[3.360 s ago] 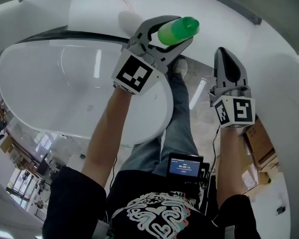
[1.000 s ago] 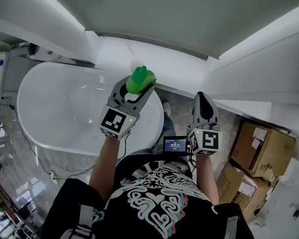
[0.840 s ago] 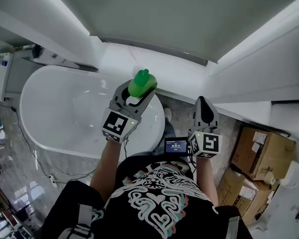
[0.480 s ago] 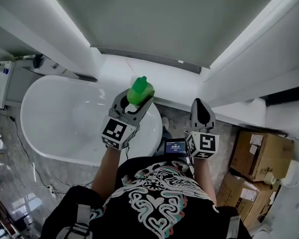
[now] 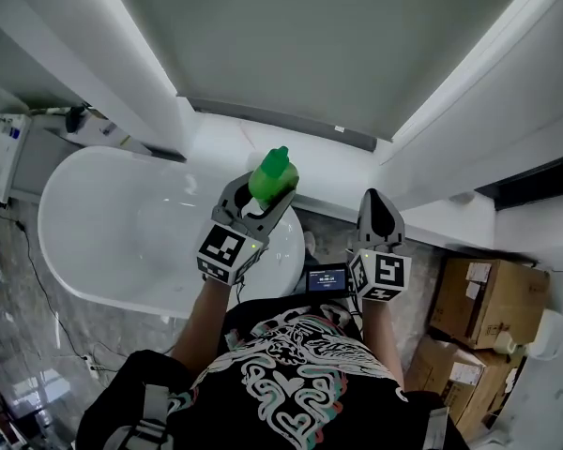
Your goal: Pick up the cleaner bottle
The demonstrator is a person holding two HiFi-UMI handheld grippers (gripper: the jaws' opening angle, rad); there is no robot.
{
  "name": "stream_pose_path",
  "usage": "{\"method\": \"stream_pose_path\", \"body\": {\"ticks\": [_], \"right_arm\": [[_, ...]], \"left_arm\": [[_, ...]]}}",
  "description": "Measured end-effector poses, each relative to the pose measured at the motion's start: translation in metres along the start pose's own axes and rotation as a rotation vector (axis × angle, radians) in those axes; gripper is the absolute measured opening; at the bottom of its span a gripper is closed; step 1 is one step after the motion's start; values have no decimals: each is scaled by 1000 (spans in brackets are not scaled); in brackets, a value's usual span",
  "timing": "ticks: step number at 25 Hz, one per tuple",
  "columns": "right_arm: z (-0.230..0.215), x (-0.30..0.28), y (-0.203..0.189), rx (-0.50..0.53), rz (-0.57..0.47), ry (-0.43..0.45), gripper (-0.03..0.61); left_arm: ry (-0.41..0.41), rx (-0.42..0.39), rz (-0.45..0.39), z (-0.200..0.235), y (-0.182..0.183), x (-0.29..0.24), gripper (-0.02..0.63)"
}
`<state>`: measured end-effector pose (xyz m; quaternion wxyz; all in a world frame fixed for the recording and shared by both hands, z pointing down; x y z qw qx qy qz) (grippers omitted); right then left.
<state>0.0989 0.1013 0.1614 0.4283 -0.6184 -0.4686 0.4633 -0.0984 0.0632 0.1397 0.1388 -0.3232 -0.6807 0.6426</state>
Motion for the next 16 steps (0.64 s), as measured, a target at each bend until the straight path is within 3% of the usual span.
{"method": "stream_pose_path", "body": {"ticks": [10, 16], "right_arm": [[7, -2, 0, 6, 1, 0, 26], [6, -9, -6, -2, 3, -2, 26]], "left_arm": [[-9, 2, -2, 4, -3, 1, 199], [-44, -40, -7, 5, -4, -8, 198]]}}
Point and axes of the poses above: the fingertips, and each gripper's own axes: x backward along the fingers, z to its left, y out of its top, the point moved 4 cm from there along x, backward along the fingers, and after that the axes turned 10 degrees about -x, right-handed, at the moved point
